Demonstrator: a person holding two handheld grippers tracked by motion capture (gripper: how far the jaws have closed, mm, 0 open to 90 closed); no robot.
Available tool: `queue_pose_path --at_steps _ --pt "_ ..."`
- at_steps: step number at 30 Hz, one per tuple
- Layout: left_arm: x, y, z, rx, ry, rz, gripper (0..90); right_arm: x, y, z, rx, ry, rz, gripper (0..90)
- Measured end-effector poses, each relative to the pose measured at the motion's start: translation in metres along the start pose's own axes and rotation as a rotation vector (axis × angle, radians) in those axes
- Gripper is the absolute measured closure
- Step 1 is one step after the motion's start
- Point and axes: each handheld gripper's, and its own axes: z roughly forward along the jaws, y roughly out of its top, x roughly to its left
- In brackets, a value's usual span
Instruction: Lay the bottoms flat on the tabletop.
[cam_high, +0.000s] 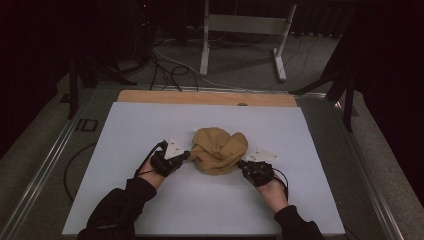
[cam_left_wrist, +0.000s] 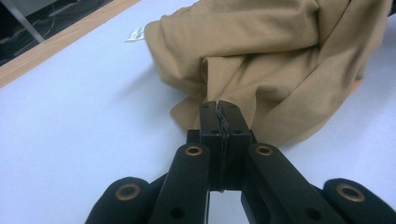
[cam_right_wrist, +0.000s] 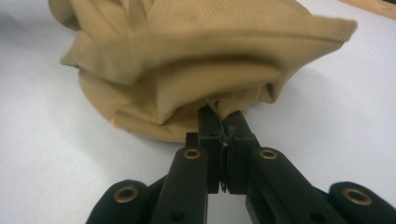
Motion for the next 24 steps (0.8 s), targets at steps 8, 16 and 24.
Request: queue_pose_path --at_steps 8,16,24 --pt "0.005 -0.005 -0.026 -0.026 0.014 -0.033 90.0 -0.009 0.002 -0.009 -0.013 -0.034 0.007 88.6" --pt "0.004 -0.006 -0.018 0.021 -0.066 -0.046 82.2 -0.040 -0.011 -0.023 0.028 -0.028 0.113 66.9" --pt "0.007 -0.001 0.023 0.034 -0.023 -0.065 57.0 -0.023 0.002 -0.051 -0.081 0.021 0.161 45.2"
